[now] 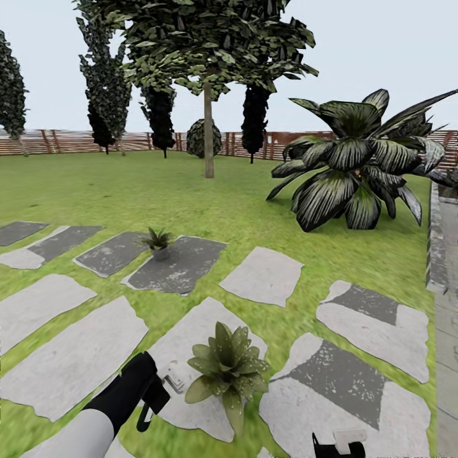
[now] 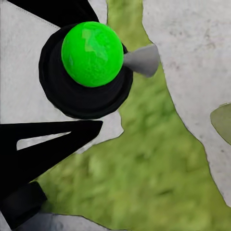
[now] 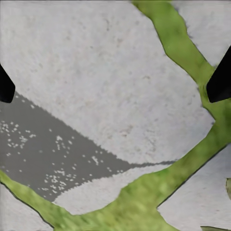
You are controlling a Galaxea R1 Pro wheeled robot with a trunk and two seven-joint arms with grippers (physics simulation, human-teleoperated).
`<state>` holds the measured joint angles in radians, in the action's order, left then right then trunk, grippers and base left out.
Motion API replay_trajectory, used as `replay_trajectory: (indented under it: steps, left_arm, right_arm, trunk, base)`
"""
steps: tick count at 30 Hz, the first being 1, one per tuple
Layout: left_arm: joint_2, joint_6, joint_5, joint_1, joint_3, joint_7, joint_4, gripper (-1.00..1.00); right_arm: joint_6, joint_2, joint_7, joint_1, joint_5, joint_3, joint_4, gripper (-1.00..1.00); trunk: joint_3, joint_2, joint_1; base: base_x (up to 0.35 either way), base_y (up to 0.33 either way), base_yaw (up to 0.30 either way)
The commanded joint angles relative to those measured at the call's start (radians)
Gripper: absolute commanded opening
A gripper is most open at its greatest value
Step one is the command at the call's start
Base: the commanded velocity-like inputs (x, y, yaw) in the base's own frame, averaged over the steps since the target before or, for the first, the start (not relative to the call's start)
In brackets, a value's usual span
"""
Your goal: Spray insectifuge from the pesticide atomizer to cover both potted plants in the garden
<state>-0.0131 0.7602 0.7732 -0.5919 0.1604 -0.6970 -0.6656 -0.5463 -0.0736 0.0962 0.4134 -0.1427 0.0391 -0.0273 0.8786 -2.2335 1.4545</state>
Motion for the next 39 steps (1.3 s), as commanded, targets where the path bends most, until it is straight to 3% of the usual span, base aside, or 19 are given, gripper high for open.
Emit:
replay_trajectory:
  steps: [1,11,16,27,39]
  left_arm:
    - [-0.001,-0.001,0.011,0.0,0.005,-0.01,-0.002,-1.0]
    - [-0.009,0.003,0.004,-0.016,0.006,-0.016,0.0,-1.0]
    - [-0.019,0.002,0.01,-0.059,0.004,-0.12,0.007,-1.0]
    - [-0.012,-0.001,0.015,-0.052,0.013,-0.124,0.0,-1.0]
    - [-0.008,0.002,0.03,-0.06,0.013,-0.128,0.009,-1.0]
  right_arm:
    - [-0.003,0.001,0.008,0.001,-0.011,0.004,0.0,1.0]
    - [-0.003,0.0,0.008,0.001,-0.011,0.005,0.0,1.0]
    - [-0.003,0.0,0.008,0.001,-0.011,0.005,0.0,1.0]
    - [-0.003,0.0,0.008,0.001,-0.011,0.005,0.001,1.0]
    - [-0.003,0.0,0.008,0.001,-0.011,0.005,0.001,1.0]
  trunk:
    - [0.001,0.0,0.0]
    - [0.001,0.0,0.0]
    - [0.001,0.0,0.0]
    - [0.001,0.0,0.0]
    - [0.001,0.0,0.0]
  base:
    - [0.0,0.299,-0.005]
    - [-0.027,0.109,-0.126]
    - [0.0,0.0,-0.07]
    - [-0.042,0.022,-0.162]
    - [-0.095,0.262,-0.263]
